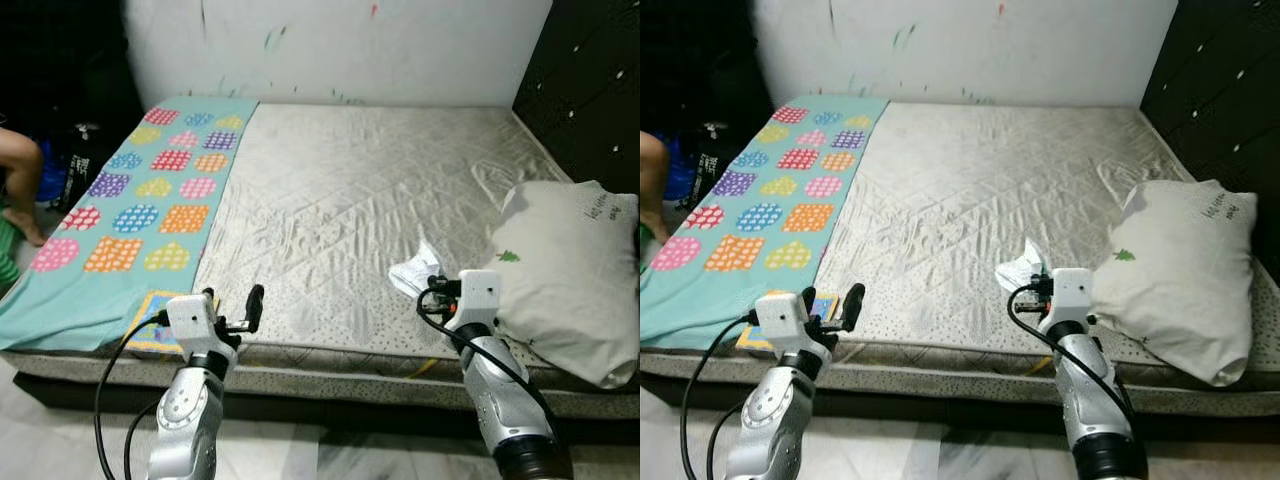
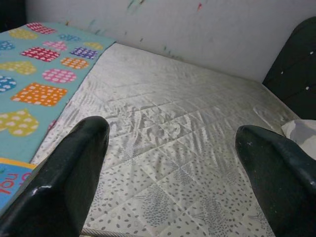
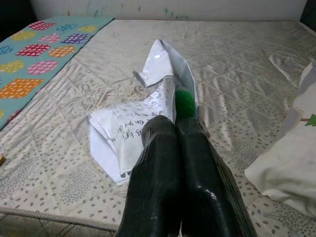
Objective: Clean up the room
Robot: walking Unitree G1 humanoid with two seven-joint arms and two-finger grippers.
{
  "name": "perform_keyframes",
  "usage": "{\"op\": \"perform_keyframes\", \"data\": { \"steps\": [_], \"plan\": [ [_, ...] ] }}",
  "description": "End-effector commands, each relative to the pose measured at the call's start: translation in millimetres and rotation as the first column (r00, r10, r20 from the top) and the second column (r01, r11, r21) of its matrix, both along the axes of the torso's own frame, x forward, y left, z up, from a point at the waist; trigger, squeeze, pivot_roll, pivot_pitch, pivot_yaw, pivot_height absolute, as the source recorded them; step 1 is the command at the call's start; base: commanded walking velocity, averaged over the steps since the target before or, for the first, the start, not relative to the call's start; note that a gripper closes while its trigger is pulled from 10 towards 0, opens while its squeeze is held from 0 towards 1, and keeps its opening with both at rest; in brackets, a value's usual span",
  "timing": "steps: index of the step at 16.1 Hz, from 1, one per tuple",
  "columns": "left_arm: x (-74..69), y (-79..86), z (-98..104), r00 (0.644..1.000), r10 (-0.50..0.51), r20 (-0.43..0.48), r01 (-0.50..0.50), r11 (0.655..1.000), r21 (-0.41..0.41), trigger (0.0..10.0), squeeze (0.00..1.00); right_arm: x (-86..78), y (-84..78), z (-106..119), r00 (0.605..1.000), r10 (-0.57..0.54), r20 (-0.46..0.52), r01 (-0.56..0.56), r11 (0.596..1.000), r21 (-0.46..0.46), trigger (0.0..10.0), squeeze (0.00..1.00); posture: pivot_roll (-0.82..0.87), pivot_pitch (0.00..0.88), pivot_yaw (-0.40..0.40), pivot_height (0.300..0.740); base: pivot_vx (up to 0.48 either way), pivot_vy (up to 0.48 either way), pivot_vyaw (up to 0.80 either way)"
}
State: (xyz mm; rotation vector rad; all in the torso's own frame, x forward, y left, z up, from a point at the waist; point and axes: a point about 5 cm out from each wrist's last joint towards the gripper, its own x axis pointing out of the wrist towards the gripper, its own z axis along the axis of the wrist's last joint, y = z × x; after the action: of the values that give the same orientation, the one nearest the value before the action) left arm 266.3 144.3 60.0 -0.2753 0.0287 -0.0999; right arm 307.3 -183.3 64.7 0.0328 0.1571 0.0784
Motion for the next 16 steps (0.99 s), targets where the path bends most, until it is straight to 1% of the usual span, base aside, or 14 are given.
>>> {"op": "perform_keyframes", "data": {
  "steps": [1, 2, 4, 7, 16],
  "plan": [
    [0.6, -0.8, 5.3, 1.000, -0.007, 0.029, 0.007, 1.000, -0.006, 10.0, 0.00, 3.3, 1.4, 6.6, 1.000, 0.007, 0.024, -0.007, 1.000, -0.004, 10.0, 0.00, 0.02, 0.013, 0.020, 0.740, 0.000, 0.000, 0.00],
    [0.6, -1.1, 5.4, 1.000, -0.009, 0.030, 0.009, 1.000, -0.007, 10.0, 0.00, 3.5, 1.8, 6.9, 1.000, 0.008, 0.025, -0.008, 1.000, -0.006, 10.0, 0.00, 0.02, 0.013, 0.020, 0.740, 0.000, 0.000, 0.00],
    [0.6, -1.5, 5.2, 0.999, -0.014, 0.030, 0.014, 1.000, -0.008, 10.0, 0.00, 3.6, 1.8, 6.9, 1.000, 0.008, 0.025, -0.008, 1.000, -0.005, 10.0, 0.00, 0.02, 0.013, 0.020, 0.740, 0.253, 0.000, 0.00],
    [0.4, -1.9, 4.9, 0.999, -0.020, 0.029, 0.020, 1.000, -0.008, 10.0, 0.00, 3.3, 1.3, 6.8, 1.000, 0.005, 0.025, -0.005, 1.000, -0.003, 10.0, 0.00, 0.02, 0.013, 0.020, 0.740, 0.254, 0.000, -0.50],
    [0.5, -3.2, 5.4, 0.999, -0.035, 0.032, 0.036, 0.999, -0.009, 10.0, 0.00, 3.2, 0.7, 6.8, 1.000, 0.002, 0.026, -0.002, 1.000, -0.007, 10.0, 0.00, 0.02, 0.015, 0.022, 0.740, 0.266, 0.000, 0.00]
  ]
}}
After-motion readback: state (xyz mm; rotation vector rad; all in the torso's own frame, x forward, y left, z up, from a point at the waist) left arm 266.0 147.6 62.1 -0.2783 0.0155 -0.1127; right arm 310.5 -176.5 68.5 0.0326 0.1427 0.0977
